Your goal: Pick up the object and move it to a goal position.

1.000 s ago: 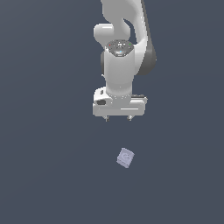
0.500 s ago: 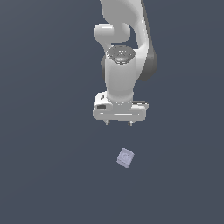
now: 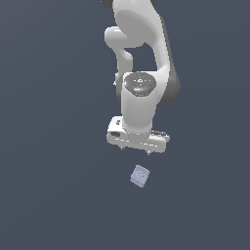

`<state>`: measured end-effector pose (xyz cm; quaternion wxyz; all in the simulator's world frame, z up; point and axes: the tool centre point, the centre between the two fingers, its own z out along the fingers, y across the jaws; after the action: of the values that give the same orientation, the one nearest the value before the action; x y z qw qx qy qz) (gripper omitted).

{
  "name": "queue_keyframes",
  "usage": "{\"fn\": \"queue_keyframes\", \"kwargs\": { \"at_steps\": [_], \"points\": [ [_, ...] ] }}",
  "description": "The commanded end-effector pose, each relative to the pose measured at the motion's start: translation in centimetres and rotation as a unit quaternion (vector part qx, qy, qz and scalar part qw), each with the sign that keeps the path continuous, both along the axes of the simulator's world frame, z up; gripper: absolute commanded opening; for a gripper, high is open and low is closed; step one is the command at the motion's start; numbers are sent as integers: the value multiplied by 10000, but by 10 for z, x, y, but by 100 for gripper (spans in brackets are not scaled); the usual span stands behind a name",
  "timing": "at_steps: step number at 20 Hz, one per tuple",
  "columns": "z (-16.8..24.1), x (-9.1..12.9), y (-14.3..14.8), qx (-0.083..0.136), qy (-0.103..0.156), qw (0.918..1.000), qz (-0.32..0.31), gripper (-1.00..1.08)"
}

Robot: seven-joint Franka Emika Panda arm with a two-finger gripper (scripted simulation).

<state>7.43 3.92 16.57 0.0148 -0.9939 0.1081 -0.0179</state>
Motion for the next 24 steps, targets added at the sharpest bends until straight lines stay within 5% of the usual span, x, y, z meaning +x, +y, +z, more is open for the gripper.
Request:
{"fn": "queue_keyframes", "kwargs": {
  "at_steps": [1, 11, 24],
  "points": [
    [-11, 12, 3, -3, 39, 9997, -246, 100],
    [-52, 46, 18, -54, 162, 9938, -1103, 100],
    [-74, 59, 26, -97, 211, 9884, -1502, 100]
  ]
}}
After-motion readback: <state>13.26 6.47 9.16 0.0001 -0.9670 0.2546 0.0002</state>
